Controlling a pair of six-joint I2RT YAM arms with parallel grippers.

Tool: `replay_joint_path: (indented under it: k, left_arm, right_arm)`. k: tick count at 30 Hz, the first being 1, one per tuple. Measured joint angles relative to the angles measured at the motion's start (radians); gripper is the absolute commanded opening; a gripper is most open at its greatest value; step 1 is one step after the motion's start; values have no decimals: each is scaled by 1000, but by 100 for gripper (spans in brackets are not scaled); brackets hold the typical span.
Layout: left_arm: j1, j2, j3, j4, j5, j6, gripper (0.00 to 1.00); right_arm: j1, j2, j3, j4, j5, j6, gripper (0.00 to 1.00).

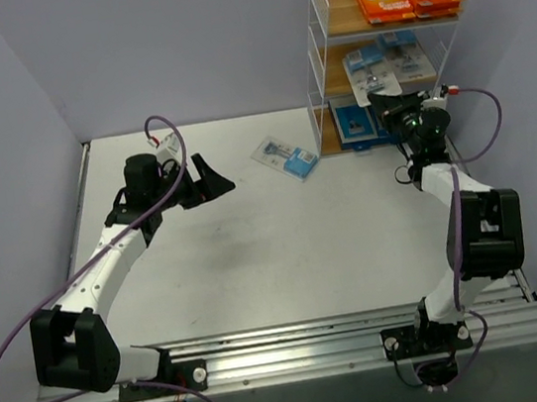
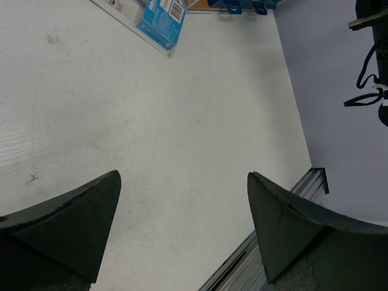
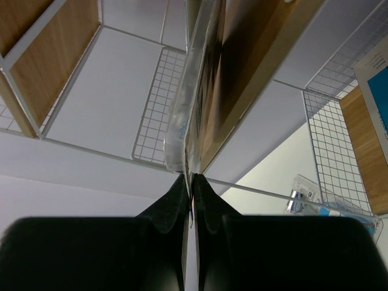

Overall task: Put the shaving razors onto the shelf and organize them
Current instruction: Place the shaving razor onto shelf

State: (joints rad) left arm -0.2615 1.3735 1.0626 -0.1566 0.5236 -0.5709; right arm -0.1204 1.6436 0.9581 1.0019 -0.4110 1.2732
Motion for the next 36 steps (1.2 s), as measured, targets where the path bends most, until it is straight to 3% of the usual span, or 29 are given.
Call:
replay_joint_path:
  k: [36]
  left_arm:
    - [-19, 6, 0, -13, 0, 6, 94]
  right_arm:
    - [37, 217, 145, 109, 63, 144, 8]
